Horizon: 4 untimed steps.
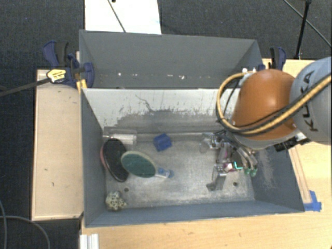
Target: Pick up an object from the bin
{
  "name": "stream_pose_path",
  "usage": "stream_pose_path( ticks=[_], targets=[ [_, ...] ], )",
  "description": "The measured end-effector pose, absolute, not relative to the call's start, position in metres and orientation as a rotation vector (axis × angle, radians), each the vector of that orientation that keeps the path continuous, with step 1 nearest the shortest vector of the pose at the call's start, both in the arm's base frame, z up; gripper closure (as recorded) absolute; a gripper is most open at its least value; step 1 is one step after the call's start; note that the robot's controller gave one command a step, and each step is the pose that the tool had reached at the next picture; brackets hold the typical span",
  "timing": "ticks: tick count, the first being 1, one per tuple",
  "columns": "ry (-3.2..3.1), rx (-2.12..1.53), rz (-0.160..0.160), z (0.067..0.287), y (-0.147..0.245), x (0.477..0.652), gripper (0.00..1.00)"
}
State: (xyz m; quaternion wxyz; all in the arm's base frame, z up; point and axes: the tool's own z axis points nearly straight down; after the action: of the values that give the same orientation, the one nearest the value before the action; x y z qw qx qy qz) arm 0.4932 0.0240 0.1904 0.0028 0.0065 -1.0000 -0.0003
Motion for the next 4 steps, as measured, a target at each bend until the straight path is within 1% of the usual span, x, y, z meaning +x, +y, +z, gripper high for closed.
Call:
stream_pose_path(
  ticks=[1, 2, 3, 4],
  targets=[
    [-3.129, 0.344, 0.006, 0.195, -0.087, 0.512, 0.0],
    [-2.967, 1.044, -0.003, 0.1, -0.037, 0.585, 0.0],
    [-2.508, 1.89, -0.001, 0.07, -0.091, 0.567, 0.0],
    [-2.512, 1.884, -0.006, 0.07, -0.089, 0.567, 1.0]
  ],
)
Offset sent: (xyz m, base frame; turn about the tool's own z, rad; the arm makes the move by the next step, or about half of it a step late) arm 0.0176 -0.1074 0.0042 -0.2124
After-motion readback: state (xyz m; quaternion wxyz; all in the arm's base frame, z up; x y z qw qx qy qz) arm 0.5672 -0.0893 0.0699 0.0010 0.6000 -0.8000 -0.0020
